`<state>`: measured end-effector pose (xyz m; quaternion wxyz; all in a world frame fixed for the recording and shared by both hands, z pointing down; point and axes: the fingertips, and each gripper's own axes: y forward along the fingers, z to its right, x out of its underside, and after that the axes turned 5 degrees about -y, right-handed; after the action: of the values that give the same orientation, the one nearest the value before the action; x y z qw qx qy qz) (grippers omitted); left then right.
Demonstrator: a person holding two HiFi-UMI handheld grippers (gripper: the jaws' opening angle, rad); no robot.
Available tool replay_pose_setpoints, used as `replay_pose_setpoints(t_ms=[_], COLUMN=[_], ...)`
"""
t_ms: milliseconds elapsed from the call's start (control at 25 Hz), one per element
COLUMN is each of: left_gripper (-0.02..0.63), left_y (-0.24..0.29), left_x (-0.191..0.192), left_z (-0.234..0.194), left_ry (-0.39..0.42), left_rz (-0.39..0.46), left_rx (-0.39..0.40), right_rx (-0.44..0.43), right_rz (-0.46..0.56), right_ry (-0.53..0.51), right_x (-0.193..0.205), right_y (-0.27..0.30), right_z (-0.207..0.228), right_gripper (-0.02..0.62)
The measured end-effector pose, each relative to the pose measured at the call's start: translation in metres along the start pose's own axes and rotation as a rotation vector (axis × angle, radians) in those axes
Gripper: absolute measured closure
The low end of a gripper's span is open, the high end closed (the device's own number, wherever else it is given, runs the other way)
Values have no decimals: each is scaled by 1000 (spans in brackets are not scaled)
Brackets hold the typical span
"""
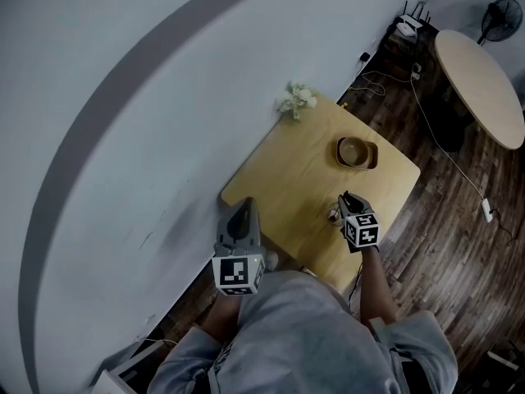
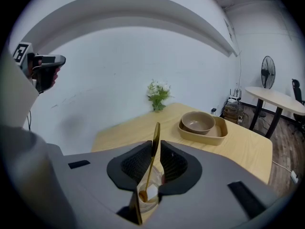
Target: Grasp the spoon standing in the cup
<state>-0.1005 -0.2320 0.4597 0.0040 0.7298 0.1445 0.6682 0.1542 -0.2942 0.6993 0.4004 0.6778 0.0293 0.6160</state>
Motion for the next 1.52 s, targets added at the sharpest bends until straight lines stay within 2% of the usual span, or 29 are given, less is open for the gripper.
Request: replay_pose_setpoints(t_ms=[320, 520, 1040, 1520], left_gripper=[604, 604, 604, 604], left_y=[11, 18, 34, 37], left_x=[1, 2, -3, -10], left_z=[6, 14, 49, 77], left_ry=[-5, -7, 5, 17], left_rz=[-3, -5, -2, 9], left_rx=[37, 79, 255, 374], right_rx=[53, 91, 182, 280], right_rz=[46, 131, 296, 440], right_ry=[-14, 29, 32, 27], right_x=[-10, -33, -87, -124], right_y=[-15, -39, -103, -170], right_z=[2, 4, -5, -25], right_gripper=[594, 594, 594, 594])
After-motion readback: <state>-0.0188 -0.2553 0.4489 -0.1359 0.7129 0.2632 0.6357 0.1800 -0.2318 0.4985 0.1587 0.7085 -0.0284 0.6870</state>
